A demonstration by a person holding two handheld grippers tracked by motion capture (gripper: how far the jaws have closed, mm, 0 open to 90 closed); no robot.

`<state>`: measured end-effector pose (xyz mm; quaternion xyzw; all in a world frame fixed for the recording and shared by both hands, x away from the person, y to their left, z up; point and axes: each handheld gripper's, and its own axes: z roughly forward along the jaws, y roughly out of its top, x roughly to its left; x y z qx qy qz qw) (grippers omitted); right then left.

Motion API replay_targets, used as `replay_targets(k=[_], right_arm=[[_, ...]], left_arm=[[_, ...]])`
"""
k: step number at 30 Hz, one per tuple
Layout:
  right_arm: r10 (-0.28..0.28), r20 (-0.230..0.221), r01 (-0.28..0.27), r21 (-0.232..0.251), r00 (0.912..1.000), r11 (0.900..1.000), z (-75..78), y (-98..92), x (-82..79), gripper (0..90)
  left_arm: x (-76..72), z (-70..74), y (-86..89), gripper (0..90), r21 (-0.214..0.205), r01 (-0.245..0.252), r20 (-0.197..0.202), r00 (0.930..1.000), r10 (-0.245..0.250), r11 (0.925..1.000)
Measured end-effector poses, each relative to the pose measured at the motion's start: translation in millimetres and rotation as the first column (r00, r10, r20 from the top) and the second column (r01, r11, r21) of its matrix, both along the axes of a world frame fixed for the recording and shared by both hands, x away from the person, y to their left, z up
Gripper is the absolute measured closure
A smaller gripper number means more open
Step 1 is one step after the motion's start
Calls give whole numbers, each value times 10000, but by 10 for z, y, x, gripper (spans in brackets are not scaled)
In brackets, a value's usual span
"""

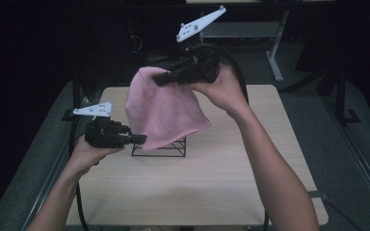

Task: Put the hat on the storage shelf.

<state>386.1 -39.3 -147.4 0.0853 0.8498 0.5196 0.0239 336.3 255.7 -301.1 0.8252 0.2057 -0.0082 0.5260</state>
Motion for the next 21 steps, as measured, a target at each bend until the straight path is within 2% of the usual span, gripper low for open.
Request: replay_targets(k=[5,11,14,21], right_arm=[[-71,43,70,37,10000,10000,-8,-17,45,795],[-336,13,336,188,9994,9993,-22,-62,124,795],[-504,-159,510,389,9986,9979,-39,-96,183,795],[-951,-118,958,838,9954,9919,-71,-134,316,795]], left_arm=[[44,21,13,798,58,-51,55,10000,50,10000],[126,110,54,810,340,-393,284,9989,383,9986],[195,165,94,811,566,-658,496,9968,630,9962],[334,258,145,812,793,-1130,705,9917,1075,9904]])
